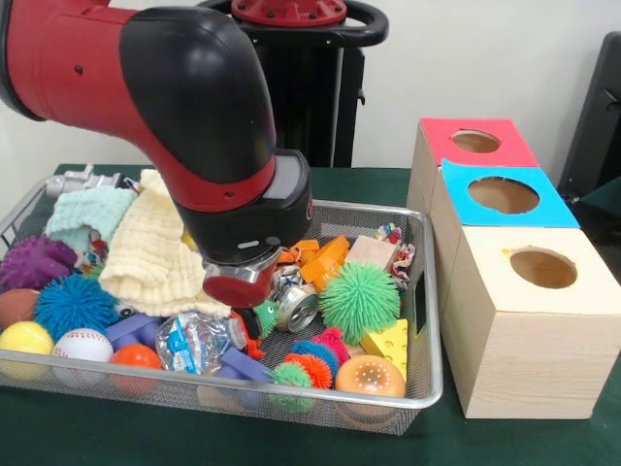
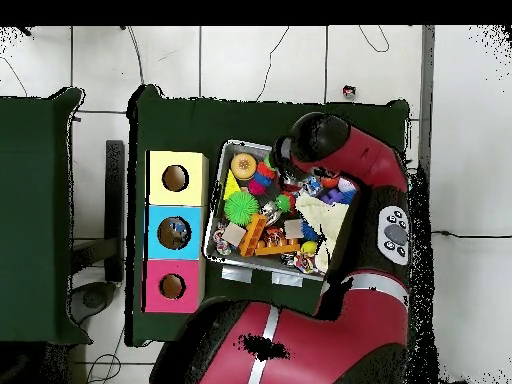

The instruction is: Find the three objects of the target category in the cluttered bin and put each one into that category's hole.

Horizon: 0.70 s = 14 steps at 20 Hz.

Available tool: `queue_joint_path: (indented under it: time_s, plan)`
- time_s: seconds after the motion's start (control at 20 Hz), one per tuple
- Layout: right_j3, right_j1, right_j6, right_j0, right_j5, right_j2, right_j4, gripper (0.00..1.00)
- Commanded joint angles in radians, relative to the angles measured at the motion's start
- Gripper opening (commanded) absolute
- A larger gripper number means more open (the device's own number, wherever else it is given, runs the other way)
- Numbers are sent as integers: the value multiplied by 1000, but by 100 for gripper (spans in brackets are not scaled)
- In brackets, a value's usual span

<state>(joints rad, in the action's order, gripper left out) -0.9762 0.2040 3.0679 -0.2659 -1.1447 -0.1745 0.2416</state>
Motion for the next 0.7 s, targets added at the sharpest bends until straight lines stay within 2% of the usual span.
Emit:
queue_joint_path:
  time_s: [0.05, 0.3, 0.7]
  plan:
    - [-165, 17, -323, -34, 12, 126, -97, 100]
    - [-164, 13, -325, -37, 29, 130, -151, 100]
    - [-176, -12, -320, -63, 113, 155, -205, 100]
